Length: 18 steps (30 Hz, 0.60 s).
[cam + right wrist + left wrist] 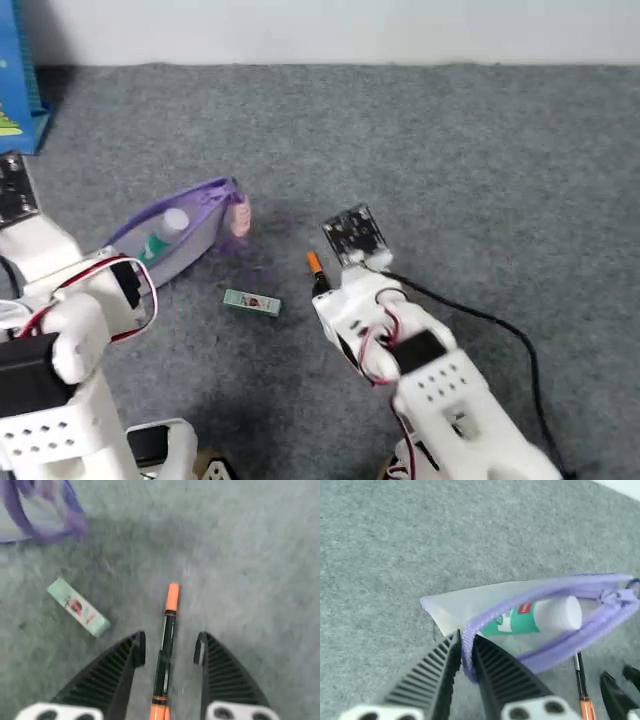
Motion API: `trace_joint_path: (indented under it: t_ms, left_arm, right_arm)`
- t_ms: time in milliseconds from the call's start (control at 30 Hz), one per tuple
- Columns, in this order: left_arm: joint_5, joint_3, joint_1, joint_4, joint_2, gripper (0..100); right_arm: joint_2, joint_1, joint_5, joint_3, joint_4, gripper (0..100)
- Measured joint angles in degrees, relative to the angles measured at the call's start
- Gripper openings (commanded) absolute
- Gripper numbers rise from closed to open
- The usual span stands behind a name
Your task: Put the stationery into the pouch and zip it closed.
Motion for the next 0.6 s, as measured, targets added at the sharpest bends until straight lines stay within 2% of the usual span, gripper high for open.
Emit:
trace_joint_path:
  t_ms: [133,600]
  left_arm:
    - [-1.6,4.9,3.4,-1.1,-0.5,1]
    - [-1.8,4.2,2.8,-0.5,-0.5,1]
  right_arm:
    - [12.1,0.0,-0.3,-6.3,-0.1,16.9]
    - [48.3,0.0,-0.3,-31.0,-0.4,16.9]
